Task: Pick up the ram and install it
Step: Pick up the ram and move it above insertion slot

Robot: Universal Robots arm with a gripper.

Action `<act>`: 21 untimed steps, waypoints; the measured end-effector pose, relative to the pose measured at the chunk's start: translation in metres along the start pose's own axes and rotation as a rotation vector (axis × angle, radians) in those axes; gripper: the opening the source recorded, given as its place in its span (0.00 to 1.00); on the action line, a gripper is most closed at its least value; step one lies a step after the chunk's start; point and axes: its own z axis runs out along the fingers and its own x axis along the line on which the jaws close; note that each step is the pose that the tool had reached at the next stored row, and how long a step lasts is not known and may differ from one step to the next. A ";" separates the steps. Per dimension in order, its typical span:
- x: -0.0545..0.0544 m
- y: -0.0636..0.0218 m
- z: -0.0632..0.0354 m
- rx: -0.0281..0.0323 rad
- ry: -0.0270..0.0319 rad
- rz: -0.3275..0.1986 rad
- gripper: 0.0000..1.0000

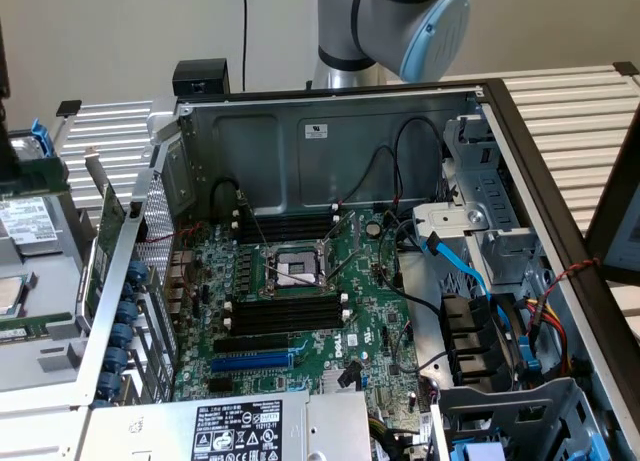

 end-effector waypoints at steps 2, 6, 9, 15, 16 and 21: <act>0.001 -0.0092 -0.0091 0.0000 -0.0005 0.000 0.13; 0.002 -0.0274 -0.0203 -0.0005 -0.0010 0.000 0.13; 0.003 -0.0409 -0.0213 -0.0006 -0.0014 0.000 0.13; 0.004 -0.0683 -0.0211 -0.0007 -0.0032 -0.002 0.13; 0.004 -0.0730 -0.0210 -0.0009 -0.0032 -0.003 0.13; 0.005 -0.0957 -0.0187 -0.0015 -0.0033 -0.004 0.13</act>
